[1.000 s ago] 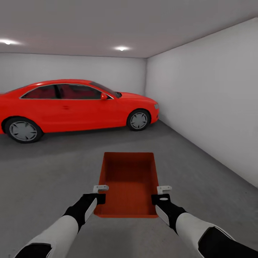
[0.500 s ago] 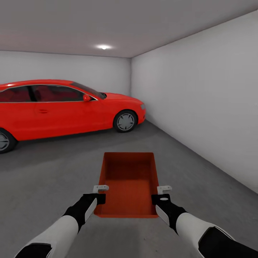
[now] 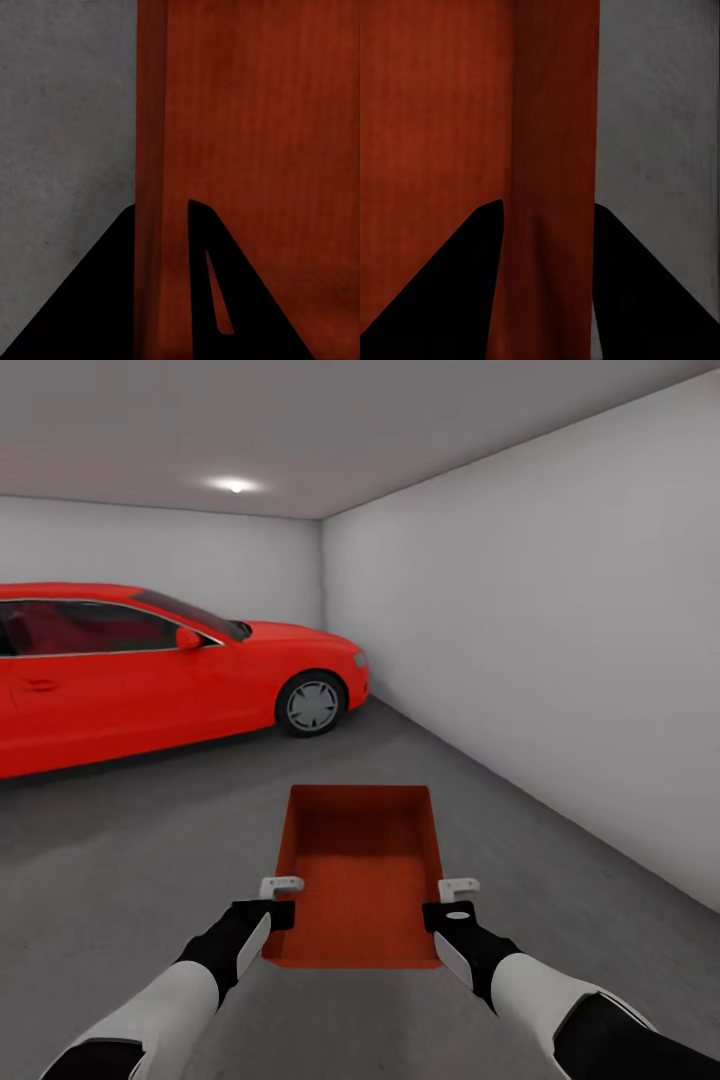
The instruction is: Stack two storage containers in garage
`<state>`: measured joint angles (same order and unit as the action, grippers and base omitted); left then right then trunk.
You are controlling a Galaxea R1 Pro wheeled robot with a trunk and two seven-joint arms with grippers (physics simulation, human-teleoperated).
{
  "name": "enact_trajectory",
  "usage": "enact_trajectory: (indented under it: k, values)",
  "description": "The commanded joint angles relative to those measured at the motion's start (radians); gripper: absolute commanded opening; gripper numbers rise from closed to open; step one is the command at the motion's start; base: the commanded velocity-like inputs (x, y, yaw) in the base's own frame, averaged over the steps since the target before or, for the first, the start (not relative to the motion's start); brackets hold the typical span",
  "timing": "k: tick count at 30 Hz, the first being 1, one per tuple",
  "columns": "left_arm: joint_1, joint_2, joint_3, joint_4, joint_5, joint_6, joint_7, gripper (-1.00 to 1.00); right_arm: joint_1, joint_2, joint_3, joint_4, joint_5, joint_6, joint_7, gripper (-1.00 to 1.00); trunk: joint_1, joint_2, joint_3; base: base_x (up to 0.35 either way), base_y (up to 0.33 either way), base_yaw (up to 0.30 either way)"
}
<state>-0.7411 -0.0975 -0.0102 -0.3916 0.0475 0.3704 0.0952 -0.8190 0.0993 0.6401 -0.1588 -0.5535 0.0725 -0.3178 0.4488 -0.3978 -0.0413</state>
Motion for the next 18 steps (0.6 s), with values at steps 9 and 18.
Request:
enact_trajectory:
  k: [9, 18]
  values:
    - [0.000, -0.001, 0.012, 0.000, -0.011, 0.008, 0.009, -1.00, -0.002, 0.000, -0.023, -0.004, 0.033, 0.004, -0.017, -1.00, 0.001, -0.002, -0.002, 0.321, 0.000, -0.245]
    - [0.000, -0.001, 0.012, 0.000, -0.011, 0.008, 0.009, -1.00, -0.002, 0.001, -0.023, -0.004, 0.033, 0.004, -0.017, -1.00, 0.001, -0.002, -0.002, 0.321, 0.000, -0.245]
